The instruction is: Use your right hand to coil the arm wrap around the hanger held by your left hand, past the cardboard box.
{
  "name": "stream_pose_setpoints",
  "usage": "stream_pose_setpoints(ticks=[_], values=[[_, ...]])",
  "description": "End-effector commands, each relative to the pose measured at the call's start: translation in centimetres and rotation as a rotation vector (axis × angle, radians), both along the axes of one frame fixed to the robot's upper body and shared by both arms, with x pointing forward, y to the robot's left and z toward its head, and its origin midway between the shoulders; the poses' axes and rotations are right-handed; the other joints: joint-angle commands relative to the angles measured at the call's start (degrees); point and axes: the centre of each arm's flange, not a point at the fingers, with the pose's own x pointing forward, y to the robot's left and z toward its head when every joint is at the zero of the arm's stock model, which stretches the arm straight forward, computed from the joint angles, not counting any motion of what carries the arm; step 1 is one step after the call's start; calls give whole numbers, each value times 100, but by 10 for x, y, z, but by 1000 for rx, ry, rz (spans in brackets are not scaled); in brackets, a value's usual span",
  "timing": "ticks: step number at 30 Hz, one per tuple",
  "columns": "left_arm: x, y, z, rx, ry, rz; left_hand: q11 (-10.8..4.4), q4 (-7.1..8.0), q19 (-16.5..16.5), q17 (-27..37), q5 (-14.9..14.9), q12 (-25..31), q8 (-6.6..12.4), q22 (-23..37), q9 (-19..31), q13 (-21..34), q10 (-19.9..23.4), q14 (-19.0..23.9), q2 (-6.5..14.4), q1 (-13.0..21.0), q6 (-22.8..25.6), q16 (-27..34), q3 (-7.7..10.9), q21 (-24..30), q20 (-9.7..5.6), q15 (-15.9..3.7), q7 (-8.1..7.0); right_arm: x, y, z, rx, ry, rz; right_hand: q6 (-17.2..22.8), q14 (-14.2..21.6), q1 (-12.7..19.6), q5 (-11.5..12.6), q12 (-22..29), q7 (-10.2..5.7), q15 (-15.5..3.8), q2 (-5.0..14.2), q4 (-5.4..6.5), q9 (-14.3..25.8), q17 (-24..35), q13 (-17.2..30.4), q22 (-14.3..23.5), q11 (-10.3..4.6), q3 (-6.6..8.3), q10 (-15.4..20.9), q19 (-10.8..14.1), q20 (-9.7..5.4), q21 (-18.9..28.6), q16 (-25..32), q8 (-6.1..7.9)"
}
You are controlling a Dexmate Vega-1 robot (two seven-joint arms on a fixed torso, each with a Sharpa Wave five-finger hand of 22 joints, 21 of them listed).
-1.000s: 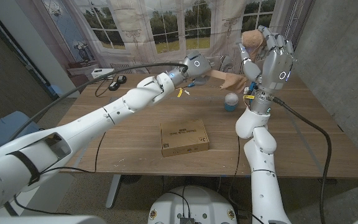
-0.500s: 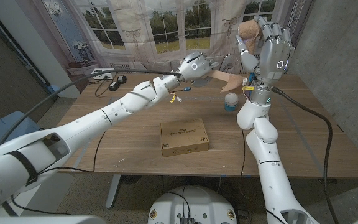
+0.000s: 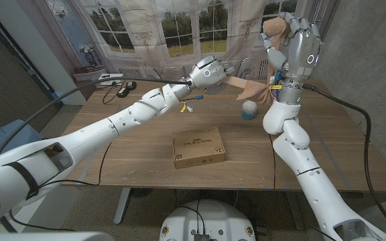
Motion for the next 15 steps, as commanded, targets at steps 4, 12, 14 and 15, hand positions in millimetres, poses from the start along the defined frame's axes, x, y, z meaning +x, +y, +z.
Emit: stream_pose_setpoints(ticks=[4, 12, 14, 15], values=[[0, 4, -1, -7, -20, -15, -33, 55, -2, 27, 56, 13, 40, 22, 9, 15, 38, 7, -29, -35, 14, -18, 24, 11, -374, -32, -24, 1, -24, 34, -138, 411, 126, 1237, -58, 1896, -3, 3, 305, -176, 2083, 272, 1, -152, 55, 28, -764, 262, 1114, -167, -299, -55, -167, -13], [0, 8, -1, -14, -21, -27, -28, 53, -1, 28, 67, 9, 45, 16, -11, 16, 27, 16, -27, -43, 26, -22, 21, 9, -377, -25, -15, 11, -51, 55, -167, 655, 249, 1084, -156, 1841, -79, -59, 178, -172, 2137, 310, 51, -434, 97, 45, -815, 131, 924, -403, -320, -108, -410, -35], [-1, 8, -1, -17, -25, -41, -37, 53, 10, 2, 69, 8, 42, -12, -18, 15, 23, -2, -25, -45, 23, -46, 22, -7, -380, -20, -14, 19, -59, 61, -174, 742, 295, 1055, -169, 1832, -90, -72, 171, -167, 2147, 318, 59, -453, 113, 46, -816, 108, 872, -435, -330, -115, -424, -40], [-1, 8, -1, -17, -25, -41, -38, 52, 2, 22, 69, 14, 38, 13, -29, 15, 44, 21, -25, -45, 31, -26, 21, 9, -380, -21, -16, 19, -59, 61, -175, 746, 298, 1052, -178, 1835, -92, -79, 170, -165, 2155, 318, 63, -443, 106, 47, -821, 107, 869, -456, -337, -120, -424, -39]])
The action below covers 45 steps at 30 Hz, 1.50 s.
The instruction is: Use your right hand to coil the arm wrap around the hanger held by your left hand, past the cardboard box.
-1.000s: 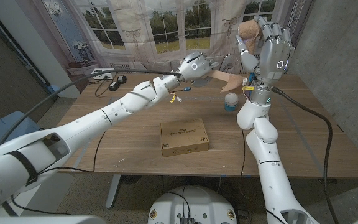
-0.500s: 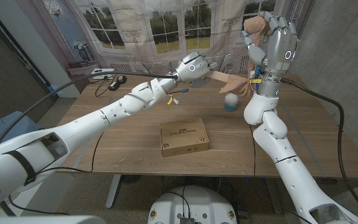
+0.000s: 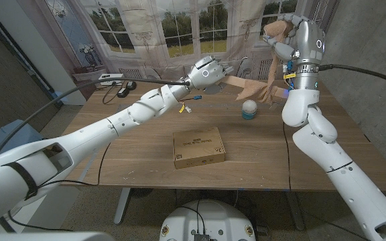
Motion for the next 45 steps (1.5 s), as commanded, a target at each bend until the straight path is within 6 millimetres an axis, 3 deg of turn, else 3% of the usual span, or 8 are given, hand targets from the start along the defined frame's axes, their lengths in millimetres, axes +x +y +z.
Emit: stream_pose_setpoints(ticks=[1, 10, 17, 33, 40, 45], values=[[-1, 3, 0, -9, -12, -30, -25, 46, 11, 20, 33, 9, 14, -3, -14, 15, 8, 23, -4, -23, 30, -18, 15, 1, -380, -27, -19, 20, -26, 26, -72, 410, 194, 1033, -161, 1833, -37, -35, 164, -194, 2158, 231, 44, 9, 41, 22, -819, 191, 854, -68, -362, -25, -28, 2], [-3, 5, 1, -30, 1, -61, -14, 43, 11, 2, 46, 9, 36, -17, -1, 15, -1, 25, -2, -33, 23, -37, 11, -2, -373, -18, -12, 58, -62, 35, -19, 669, 499, 954, -270, 1843, -74, -69, 167, -189, 2199, 236, 54, 14, 76, 26, -765, 122, 744, -121, -360, -19, -66, -16], [-6, 5, 2, -42, -3, -88, -18, 44, 10, 9, 50, 10, 56, -8, 23, 14, 1, 31, 2, -38, 11, -34, 10, 6, -382, -23, -25, 84, -80, 35, -33, 889, 596, 905, -309, 1884, -102, -99, 220, -182, 2231, 225, 56, 23, 72, 25, -722, 69, 704, -158, -312, -14, -48, -24], [-9, 7, 7, -110, 17, -157, -16, 42, 26, -5, 56, 16, 60, -14, 9, 14, 17, 28, 8, -43, 13, -49, 10, 9, -387, -22, 5, 134, -104, -1, -23, 1250, 776, 828, -362, 2118, -191, -135, 540, -187, 2259, 121, 48, -25, -3, 20, -486, 1, 804, -52, -129, 72, 36, -40], [-9, 7, 10, -135, 26, -169, -52, 41, 25, 0, 57, 13, 58, 2, -7, 14, 22, 34, 10, -45, 22, -45, 10, 19, -382, -26, -6, 141, -107, -26, 25, 1205, 821, 826, -305, 2213, -211, -147, 642, -193, 2251, 89, 35, -31, -52, 24, -395, -14, 881, 58, -76, 142, 120, -42], [-9, 8, 13, -182, 44, -190, -45, 39, 43, -4, 57, 12, 65, -22, -5, 15, 24, 51, 15, -46, 21, -45, 11, 8, -382, -22, -3, 137, -109, -44, 95, 1100, 850, 839, -273, 2259, -216, -133, 649, -188, 2250, 88, 20, -41, -18, 21, -417, -27, 888, 104, -78, 173, 167, -44]])
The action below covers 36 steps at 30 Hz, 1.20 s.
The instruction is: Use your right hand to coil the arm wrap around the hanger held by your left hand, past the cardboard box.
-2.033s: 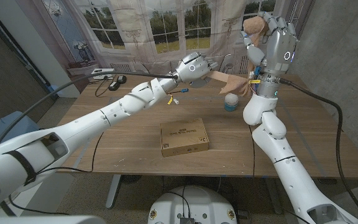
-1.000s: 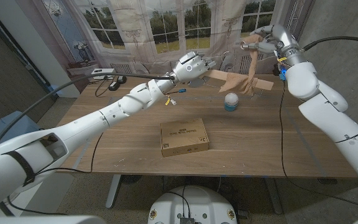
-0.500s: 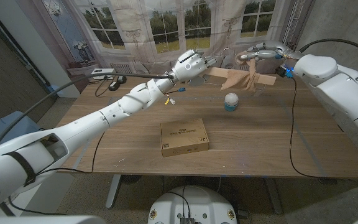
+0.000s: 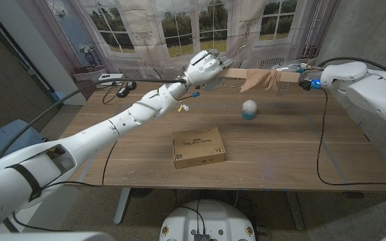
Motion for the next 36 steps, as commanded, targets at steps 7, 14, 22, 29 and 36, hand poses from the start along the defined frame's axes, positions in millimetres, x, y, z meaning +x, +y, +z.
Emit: stream_pose_setpoints(ticks=[7, 14, 22, 29, 36], values=[[0, 1, 7, -104, 53, -42, -34, 20, 45, 47, 22, 10, 24, -5, -6, 15, 31, 57, 27, -51, 18, 15, 10, 6, -388, -29, -7, -8, -5, -71, 297, -172, -117, 839, -24, 2325, -14, -24, 627, -375, 2221, 21, -28, 2, -15, 18, -438, 30, 930, 82, -85, 65, 121, 9], [0, -2, 9, -116, 74, -34, -30, 18, 33, 60, 13, 12, 18, 24, -31, 14, 34, 48, 38, -50, 19, 20, 6, 26, -390, -28, -20, -19, 14, -108, 478, -341, -258, 882, 31, 2364, -23, -31, 576, -372, 2207, 39, -74, 3, -67, 4, -534, 7, 1033, 110, -112, 70, 178, 11], [-1, -2, 12, -137, 108, -37, -37, 20, 46, 43, 5, 12, 22, -3, -32, 15, 38, 28, 44, -53, 5, 4, 1, 12, -388, -22, -5, -31, 35, -128, 526, -472, -364, 928, 74, 2369, -18, -43, 550, -376, 2194, 60, -125, -167, -81, -4, -552, -38, 1063, 109, -119, 49, 130, 15], [-2, -2, 14, -158, 134, -27, -26, 16, 49, 29, -1, 12, 33, -1, -34, 15, 39, 20, 48, -51, 18, -7, 0, 15, -390, -25, -1, -46, 62, -144, 517, -625, -555, 952, 75, 2374, -13, -57, 534, -374, 2194, 67, -150, -257, -109, -7, -559, -58, 1095, 80, -131, 24, 95, 17], [-1, -3, 14, -165, 138, -18, -27, 14, 40, 80, -5, 13, 52, 26, -9, 15, 37, 56, 51, -49, 16, 41, -1, 31, -392, -34, -10, -63, 90, -155, 436, -756, -738, 965, 107, 2369, -8, -65, 504, -375, 2195, 79, -172, -311, -132, -11, -579, -75, 1126, 89, -134, 9, 86, 17]])
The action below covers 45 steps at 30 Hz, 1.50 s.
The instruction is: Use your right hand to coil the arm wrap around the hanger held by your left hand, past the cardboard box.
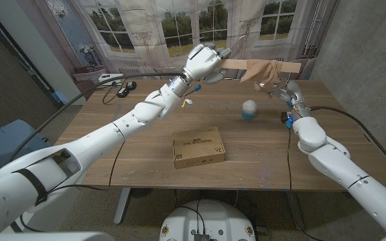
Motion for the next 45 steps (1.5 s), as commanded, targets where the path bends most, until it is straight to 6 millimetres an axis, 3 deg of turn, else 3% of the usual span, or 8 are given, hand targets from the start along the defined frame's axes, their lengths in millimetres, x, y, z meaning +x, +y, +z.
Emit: stream_pose_setpoints(ticks=[1, 15, 24, 28, 32, 39, 43, 45], values=[[1, -1, 2, -23, 31, 16, -27, 16, 50, 19, -6, 13, 49, 16, 29, 16, 26, -4, 70, -6, 33, 22, -2, 20, -398, -9, 2, -38, 50, -27, 34, -201, -399, 933, -20, 2292, 11, -19, 536, -251, 2271, 18, 6, -32, -8, 1, -576, -13, 1023, 42, -124, -12, -18, 36], [1, -2, 1, -35, 35, 53, -21, 13, 64, 52, -19, 13, 59, 17, 31, 16, 35, 36, 81, 0, 29, 63, -3, 26, -411, -10, 1, -60, 88, -45, -67, -438, -874, 1015, 74, 2294, 15, -85, 496, -261, 2279, 22, -55, -174, -140, -2, -645, -21, 1089, 76, -161, -45, -66, 48], [1, -2, 1, -38, 39, 55, -23, 12, 65, 61, -27, 15, 68, 24, 40, 16, 37, 27, 87, 3, 26, 73, -7, 31, -403, -12, 11, -65, 90, -46, -85, -458, -903, 1055, 120, 2437, 10, -242, 464, -257, 2151, -74, -285, -250, -438, 6, -569, -8, 1223, 132, -364, -47, -160, -45], [1, -1, 1, -41, 40, 52, -27, 13, 75, 56, -31, 14, 66, 1, 35, 16, 32, 19, 89, 4, 27, 69, -8, 18, -405, -10, 13, -66, 89, -43, -113, -440, -884, 650, 118, 2480, 4, -385, 312, -258, 2119, -66, -496, -319, -643, 2, -677, 28, 1231, 113, -501, -77, -308, -159], [0, 0, 1, -42, 40, 48, -27, 12, 75, 63, -35, 15, 65, 5, 21, 16, 34, 29, 91, 5, 43, 80, -10, 21, -407, -10, 17, -66, 89, -40, -166, -421, -880, 505, 63, 2487, 3, -460, 357, -250, 2122, -46, -602, -370, -753, -3, -756, 55, 1216, 104, -515, -93, -434, -127], [-1, 1, 2, -47, 41, 44, -30, 11, 70, 46, -41, 15, 80, 33, 45, 16, 35, 25, 91, 7, 33, 73, -13, 34, -409, -7, 10, -66, 91, -34, -230, -328, -895, -43, -539, 1875, 100, -1080, 160, -281, 1697, 163, -1061, -1065, -1259, -13, -727, -169, 372, 22, -238, -295, -1526, -67], [-1, 2, 2, -48, 42, 45, -26, 11, 70, 55, -44, 16, 78, 42, 36, 16, 38, 22, 93, 9, 40, 82, -14, 36, -414, -12, 15, -65, 90, -32, -264, -269, -890, -684, -1296, 1200, 211, -1827, 37, -220, 1373, 375, -1213, -1912, -1652, -3, -608, -476, -419, -156, -44, -573, -2489, -60], [-1, 2, 2, -47, 41, 45, -27, 11, 75, 52, -45, 18, 67, 36, 13, 16, 48, 19, 92, 9, 50, 82, -15, 32, -414, -9, 12, -65, 89, -32, -277, -241, -883, -1155, -1646, 941, 287, -2175, 14, -194, 1241, 464, -1228, -2168, -1789, 0, -642, -628, -802, -244, 0, -694, -2760, -96]])
